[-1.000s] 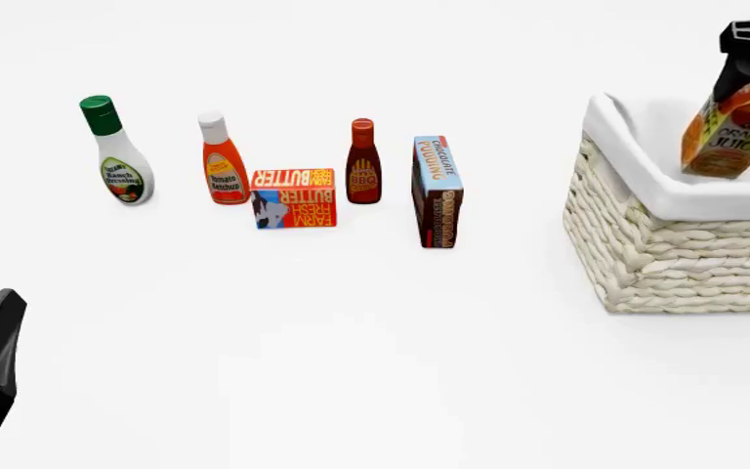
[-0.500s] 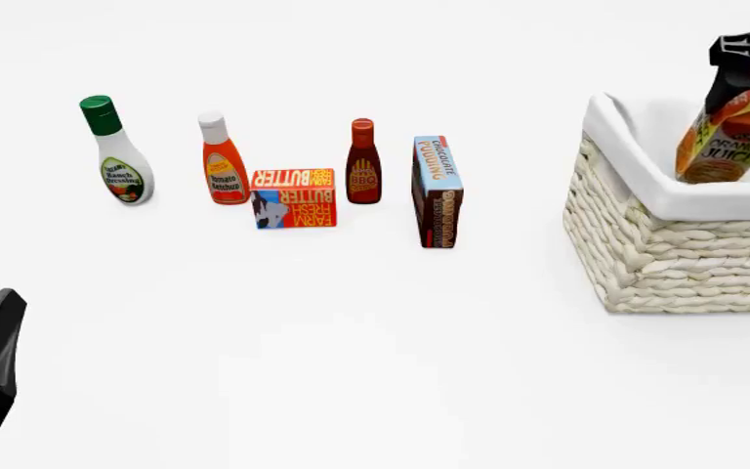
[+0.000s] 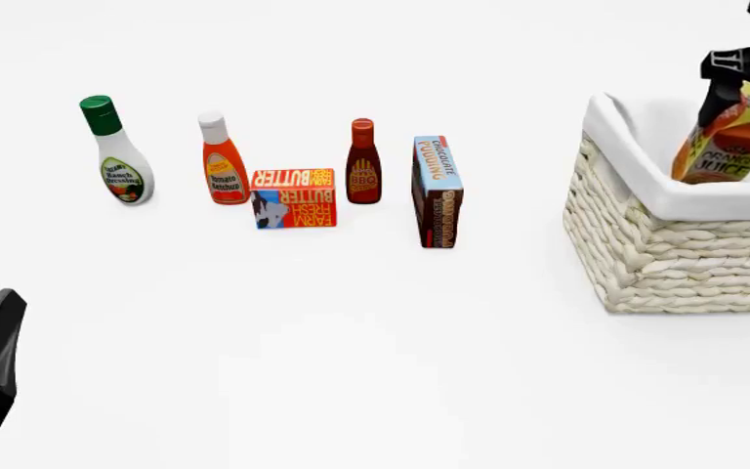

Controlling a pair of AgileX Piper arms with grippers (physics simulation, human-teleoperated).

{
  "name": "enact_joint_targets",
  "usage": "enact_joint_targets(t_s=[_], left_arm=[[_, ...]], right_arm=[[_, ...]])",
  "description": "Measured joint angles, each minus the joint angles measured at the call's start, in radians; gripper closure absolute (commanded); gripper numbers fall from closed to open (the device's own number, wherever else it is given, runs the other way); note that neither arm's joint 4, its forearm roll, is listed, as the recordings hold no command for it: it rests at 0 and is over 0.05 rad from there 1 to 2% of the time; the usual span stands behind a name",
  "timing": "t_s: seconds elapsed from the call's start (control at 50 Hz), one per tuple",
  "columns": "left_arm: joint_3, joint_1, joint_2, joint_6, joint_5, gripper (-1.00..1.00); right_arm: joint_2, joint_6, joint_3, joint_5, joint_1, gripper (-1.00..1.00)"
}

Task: Pick the orange juice and place it in the basket.

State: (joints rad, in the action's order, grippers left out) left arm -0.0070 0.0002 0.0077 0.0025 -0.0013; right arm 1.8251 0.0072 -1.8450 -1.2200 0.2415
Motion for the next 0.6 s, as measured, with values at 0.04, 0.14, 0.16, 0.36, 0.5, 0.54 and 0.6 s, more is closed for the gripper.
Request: enact_joint_targets(t_s=[0.04,0.14,0.16,0.36,0.5,0.54,0.6], left_arm=[[0.000,0.000,0.000,0.000,0.000,-1.00],[0.000,0.000,0.000,0.000,0.000,-1.00],[0.000,0.000,0.000,0.000,0.000,-1.00],[0.000,0.000,0.000,0.000,0.000,-1.00],[0.000,0.000,0.000,0.000,0.000,-1.00],[0.000,0.000,0.000,0.000,0.000,-1.00],[0.000,0.000,0.000,0.000,0.000,-1.00]], right_arm=[[0.004,0.001,0.000,0.000,0.001,1.00],[0.014,0.004,0.002,0.000,0.001,1.00],[0.015,0.005,0.002,0.000,0.001,1.00],[0.029,0.008,0.008,0.000,0.002,1.00],[0.035,0.008,0.011,0.000,0.006,1.00],[0.036,0.007,0.012,0.000,0.008,1.00],[0.039,0.005,0.014,0.000,0.011,1.00]])
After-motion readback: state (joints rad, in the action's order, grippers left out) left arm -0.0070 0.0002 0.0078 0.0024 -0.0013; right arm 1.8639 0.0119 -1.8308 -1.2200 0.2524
